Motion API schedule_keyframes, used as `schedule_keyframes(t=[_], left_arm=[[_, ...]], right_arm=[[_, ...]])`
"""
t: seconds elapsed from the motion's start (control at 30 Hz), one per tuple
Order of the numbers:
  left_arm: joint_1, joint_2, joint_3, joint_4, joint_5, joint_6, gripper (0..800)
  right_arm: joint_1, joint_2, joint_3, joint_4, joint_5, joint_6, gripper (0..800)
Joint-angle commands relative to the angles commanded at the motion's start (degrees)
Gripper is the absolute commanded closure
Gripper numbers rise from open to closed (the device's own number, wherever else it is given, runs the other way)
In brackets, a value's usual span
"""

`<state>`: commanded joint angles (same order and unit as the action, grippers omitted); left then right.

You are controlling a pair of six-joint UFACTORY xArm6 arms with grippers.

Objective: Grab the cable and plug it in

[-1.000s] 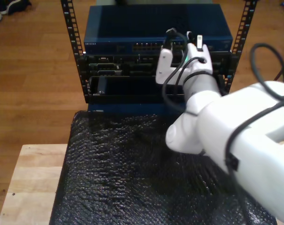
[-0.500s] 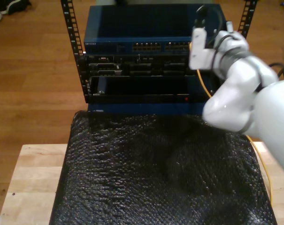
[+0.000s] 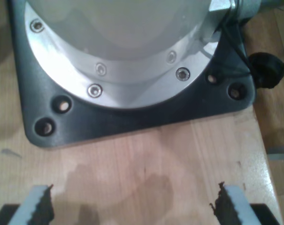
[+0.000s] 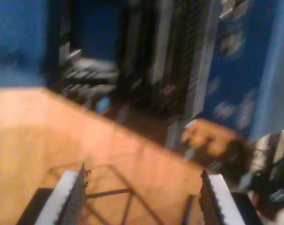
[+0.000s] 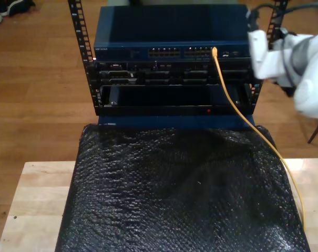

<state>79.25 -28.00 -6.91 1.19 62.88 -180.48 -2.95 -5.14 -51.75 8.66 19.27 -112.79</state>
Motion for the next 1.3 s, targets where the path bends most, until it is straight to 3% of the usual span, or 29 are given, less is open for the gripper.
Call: schedule_keyframes(t=[0.4, 0.67, 1.3], left_arm=[[0.0, 0.0, 0.0, 0.0, 0.0, 0.0, 0], [0.0, 0.0, 0.0, 0.0, 0.0, 0.0, 0], [0.0, 0.0, 0.0, 0.0, 0.0, 0.0, 0]], right_arm=[[-16.79, -8.7, 0.44, 0.26, 28.13, -16.62, 16], [-30.77, -13.71, 1.49, 0.26, 42.46, -25.76, 11], [-63.65, -29.71, 19.43, -0.18, 53.8, -53.45, 2]])
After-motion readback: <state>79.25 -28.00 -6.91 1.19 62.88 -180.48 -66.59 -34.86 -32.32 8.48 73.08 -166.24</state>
